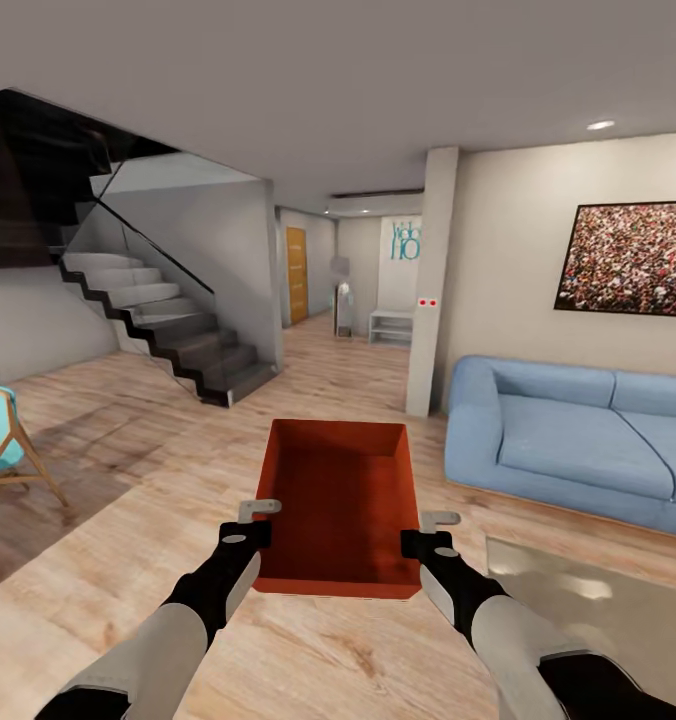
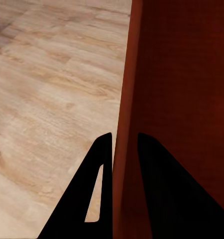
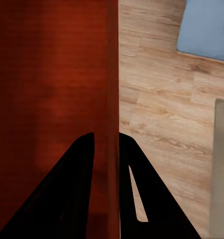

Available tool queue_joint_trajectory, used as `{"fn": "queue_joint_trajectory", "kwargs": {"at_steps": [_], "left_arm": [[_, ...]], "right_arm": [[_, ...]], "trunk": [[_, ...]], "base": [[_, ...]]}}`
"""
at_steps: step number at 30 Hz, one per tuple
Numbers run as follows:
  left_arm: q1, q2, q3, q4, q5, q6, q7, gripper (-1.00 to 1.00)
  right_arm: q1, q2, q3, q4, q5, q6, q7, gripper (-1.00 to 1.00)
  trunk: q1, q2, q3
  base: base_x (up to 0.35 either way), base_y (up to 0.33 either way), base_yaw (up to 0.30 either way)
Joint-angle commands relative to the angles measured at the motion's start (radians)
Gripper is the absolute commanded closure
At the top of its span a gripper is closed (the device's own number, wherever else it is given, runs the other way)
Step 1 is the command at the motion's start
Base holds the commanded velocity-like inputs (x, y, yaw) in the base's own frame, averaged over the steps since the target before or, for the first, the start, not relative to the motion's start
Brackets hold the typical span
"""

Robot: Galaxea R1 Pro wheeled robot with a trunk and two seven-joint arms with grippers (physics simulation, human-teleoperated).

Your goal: Move the two storage containers from the living room to the garage. In the garage, place one container on the floor and stack the other container on top of it (either order is fine).

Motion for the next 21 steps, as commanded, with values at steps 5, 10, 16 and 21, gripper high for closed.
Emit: {"fn": "queue_joint_trajectory", "kwargs": {"at_steps": [5,10,16,21], "left_arm": [[0.0,0.007,-0.003,-0.003,-0.014,0.009,0.01,1.0],[0.0,0.007,-0.003,-0.003,-0.014,0.009,0.01,1.0],[0.0,0.008,-0.003,-0.002,-0.014,0.009,0.01,1.0],[0.0,0.008,-0.003,-0.001,-0.014,0.009,0.01,1.0]], "right_arm": [[0.0,-0.02,0.006,0.001,-0.004,-0.001,-0.006,1.0],[0.0,-0.02,0.006,0.001,-0.004,-0.001,-0.006,1.0],[0.0,-0.02,0.006,0.001,-0.004,-0.001,-0.006,1.0],[0.0,-0.02,0.006,0.001,-0.004,0.0,-0.006,1.0]], "trunk": [[0.001,-0.001,0.0],[0.001,-0.001,0.0],[0.001,-0.001,0.0],[0.001,-0.001,0.0]], "base": [[0.321,0.177,0.0],[0.319,0.182,0.0],[0.319,0.177,0.0],[0.321,0.101,0.0]]}}
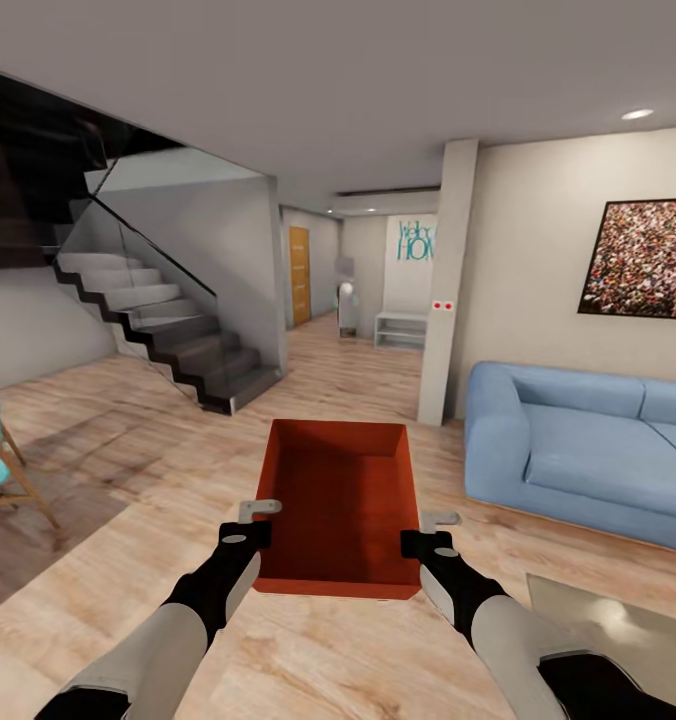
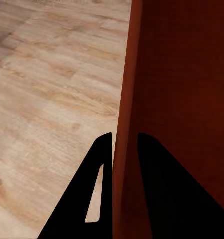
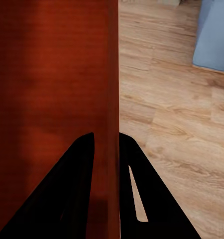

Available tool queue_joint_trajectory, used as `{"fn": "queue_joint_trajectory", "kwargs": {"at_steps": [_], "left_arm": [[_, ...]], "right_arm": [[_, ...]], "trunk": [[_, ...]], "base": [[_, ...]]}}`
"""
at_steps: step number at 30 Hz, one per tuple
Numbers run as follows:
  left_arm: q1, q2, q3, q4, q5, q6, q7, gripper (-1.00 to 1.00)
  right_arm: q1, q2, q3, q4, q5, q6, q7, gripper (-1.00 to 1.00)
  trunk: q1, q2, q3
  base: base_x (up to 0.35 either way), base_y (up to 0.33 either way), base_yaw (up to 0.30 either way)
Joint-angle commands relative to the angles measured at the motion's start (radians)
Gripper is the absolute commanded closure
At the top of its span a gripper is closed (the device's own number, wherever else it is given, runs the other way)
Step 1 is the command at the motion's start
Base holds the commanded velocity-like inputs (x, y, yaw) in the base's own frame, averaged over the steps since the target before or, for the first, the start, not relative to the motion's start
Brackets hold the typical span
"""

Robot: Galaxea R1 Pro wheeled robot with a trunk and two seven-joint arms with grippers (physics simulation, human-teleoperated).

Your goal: Move the two storage containers from the living room to the garage. In the garage, place one container on the floor and stack the other container on top of it (either order is fine).

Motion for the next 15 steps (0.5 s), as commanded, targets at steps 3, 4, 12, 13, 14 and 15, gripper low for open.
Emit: {"fn": "queue_joint_trajectory", "kwargs": {"at_steps": [3,4,12,13,14,15], "left_arm": [[0.0,0.007,-0.003,-0.003,-0.015,0.009,0.011,1.0],[0.0,0.007,-0.003,-0.003,-0.015,0.009,0.011,1.0],[0.0,0.009,-0.003,-0.003,-0.015,0.009,0.011,1.0],[0.0,0.009,-0.003,-0.003,-0.015,0.009,0.011,1.0],[0.0,0.009,-0.003,-0.003,-0.015,0.009,0.011,1.0],[0.0,0.009,-0.003,-0.003,-0.015,0.009,0.011,1.0]], "right_arm": [[0.0,-0.02,0.006,0.0,-0.004,-0.001,-0.006,1.0],[0.0,-0.02,0.006,0.0,-0.004,-0.001,-0.006,1.0],[0.0,-0.02,0.006,0.0,-0.004,-0.001,-0.006,1.0],[0.0,-0.02,0.006,0.0,-0.004,-0.002,-0.006,1.0],[0.0,-0.02,0.006,0.0,-0.004,-0.002,-0.006,1.0],[0.0,-0.02,0.006,0.0,-0.004,-0.002,-0.006,1.0]], "trunk": [[0.001,-0.001,0.0],[0.001,-0.001,0.0],[0.001,-0.001,0.0],[0.001,-0.001,0.0],[0.001,-0.001,0.0],[0.001,-0.001,0.0]], "base": [[0.323,0.017,0.0],[0.323,0.004,0.0],[0.323,0.001,0.0],[0.324,0.0,0.0],[0.324,0.0,0.0],[0.323,0.0,0.0]]}}
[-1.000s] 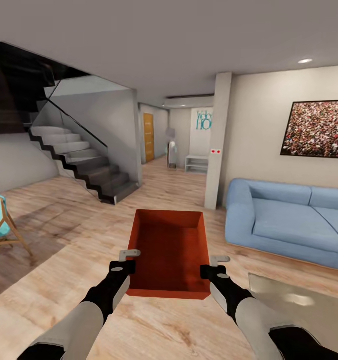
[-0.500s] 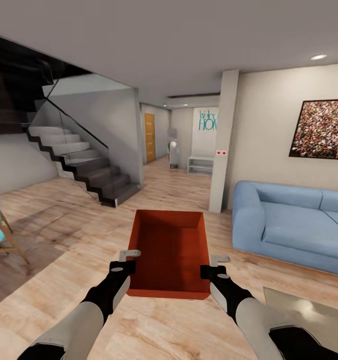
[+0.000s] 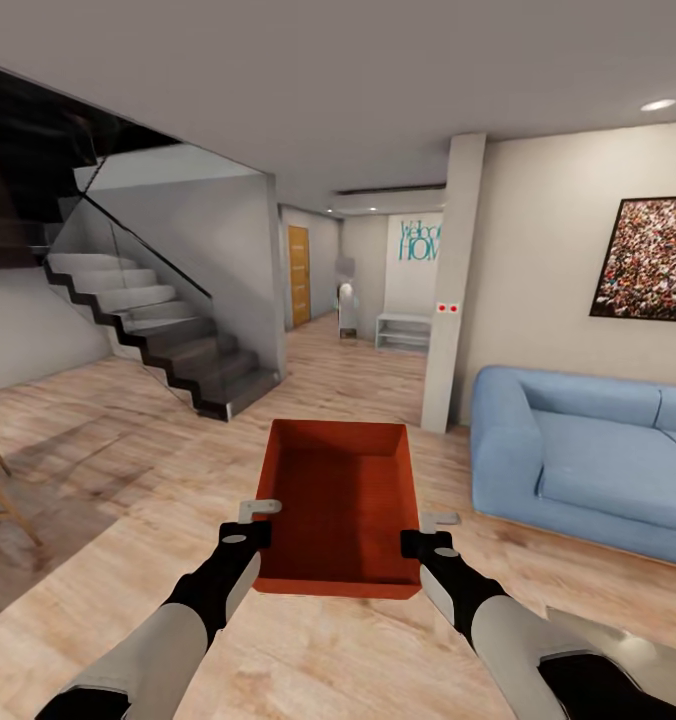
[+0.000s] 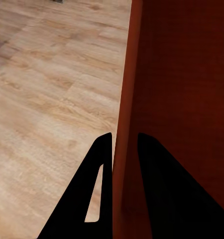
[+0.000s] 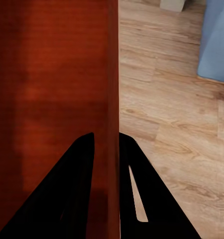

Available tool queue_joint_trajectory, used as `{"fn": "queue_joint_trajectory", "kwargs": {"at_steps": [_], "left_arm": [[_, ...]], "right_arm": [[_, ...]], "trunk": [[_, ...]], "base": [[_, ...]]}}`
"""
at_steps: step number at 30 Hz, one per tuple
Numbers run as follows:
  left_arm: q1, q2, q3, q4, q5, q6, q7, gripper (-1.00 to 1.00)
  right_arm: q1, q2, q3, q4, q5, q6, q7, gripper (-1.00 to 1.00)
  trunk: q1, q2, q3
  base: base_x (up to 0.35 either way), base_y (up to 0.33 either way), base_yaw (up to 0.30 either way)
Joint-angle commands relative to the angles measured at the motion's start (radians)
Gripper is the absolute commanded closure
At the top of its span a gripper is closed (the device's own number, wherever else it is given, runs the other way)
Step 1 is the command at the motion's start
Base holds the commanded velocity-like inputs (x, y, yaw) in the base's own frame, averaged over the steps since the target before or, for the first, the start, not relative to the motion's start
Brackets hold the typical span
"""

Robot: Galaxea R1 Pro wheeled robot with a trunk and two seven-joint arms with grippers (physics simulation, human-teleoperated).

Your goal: Move the two storage containers from the living room to the garage. In the garage, place one container on the floor and stack the other container on top of it (either order is fine).

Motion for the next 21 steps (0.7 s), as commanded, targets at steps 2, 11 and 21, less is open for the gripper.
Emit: {"fn": "queue_joint_trajectory", "kwargs": {"at_steps": [2,11,21], "left_arm": [[0.0,0.009,-0.004,-0.002,-0.013,0.009,0.011,1.0],[0.0,0.009,-0.004,0.002,-0.012,0.01,0.011,1.0],[0.0,0.009,-0.004,0.005,-0.011,0.011,0.011,1.0]], "right_arm": [[-0.001,-0.019,0.005,0.0,-0.003,-0.003,-0.006,1.0],[-0.001,-0.019,0.005,0.0,-0.003,-0.005,-0.007,1.0],[-0.001,-0.019,0.004,0.0,-0.003,-0.005,-0.008,1.0]], "trunk": [[0.001,-0.001,0.0],[0.001,-0.001,0.0],[0.001,-0.001,0.0]], "base": [[0.324,0.0,0.0],[0.324,0.0,0.0],[0.324,0.0,0.0]]}}
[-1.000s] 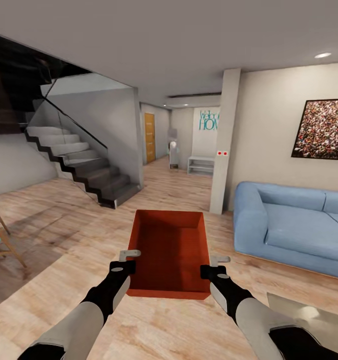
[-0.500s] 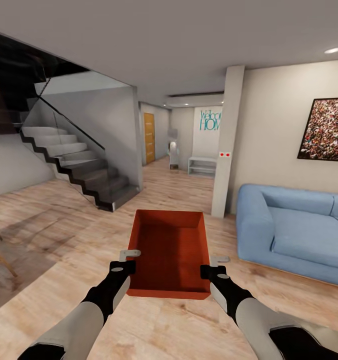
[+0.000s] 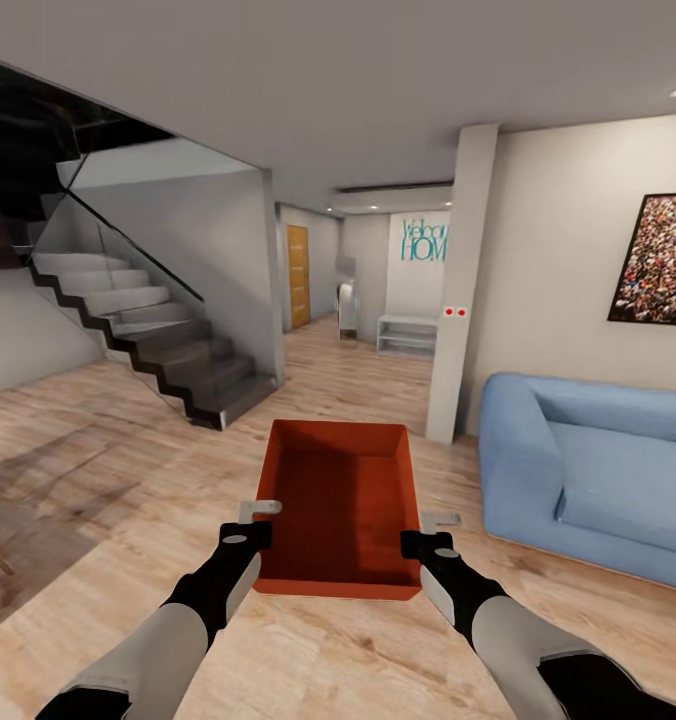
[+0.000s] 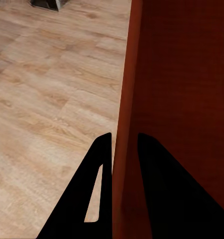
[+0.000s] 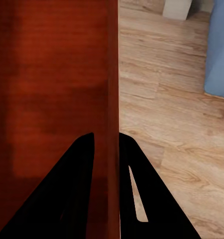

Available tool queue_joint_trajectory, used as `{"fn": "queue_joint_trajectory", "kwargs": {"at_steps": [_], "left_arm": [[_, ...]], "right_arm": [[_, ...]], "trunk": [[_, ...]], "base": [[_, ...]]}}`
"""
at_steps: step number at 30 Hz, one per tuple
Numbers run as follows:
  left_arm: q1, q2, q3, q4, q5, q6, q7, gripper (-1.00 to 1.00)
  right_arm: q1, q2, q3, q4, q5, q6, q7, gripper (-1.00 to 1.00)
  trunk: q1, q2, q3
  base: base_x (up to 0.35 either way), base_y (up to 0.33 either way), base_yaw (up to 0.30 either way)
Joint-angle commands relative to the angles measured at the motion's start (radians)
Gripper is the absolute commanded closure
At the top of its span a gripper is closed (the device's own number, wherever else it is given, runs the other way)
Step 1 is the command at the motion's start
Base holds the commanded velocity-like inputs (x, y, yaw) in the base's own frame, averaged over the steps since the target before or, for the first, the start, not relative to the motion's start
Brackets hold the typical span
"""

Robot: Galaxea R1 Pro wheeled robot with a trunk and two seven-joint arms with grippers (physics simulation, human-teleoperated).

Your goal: Move the two storage containers from the living room to the garage. In the garage, place one container on the floor and stack the other container on top of it (either order is fine).

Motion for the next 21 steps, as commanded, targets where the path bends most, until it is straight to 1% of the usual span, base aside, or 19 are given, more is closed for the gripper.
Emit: {"fn": "queue_joint_trajectory", "kwargs": {"at_steps": [1,21], "left_arm": [[0.001,0.011,-0.006,0.001,-0.005,0.01,0.012,1.0],[0.001,0.011,-0.006,0.003,-0.005,0.01,0.012,1.0]], "right_arm": [[-0.001,-0.018,-0.004,-0.003,0.008,-0.002,-0.006,1.0],[-0.001,-0.018,-0.005,-0.003,0.01,-0.004,-0.01,1.0]], "trunk": [[0.001,-0.001,0.0],[0.001,-0.001,0.0]], "base": [[0.324,0.0,0.0],[0.324,0.0,0.0]]}}
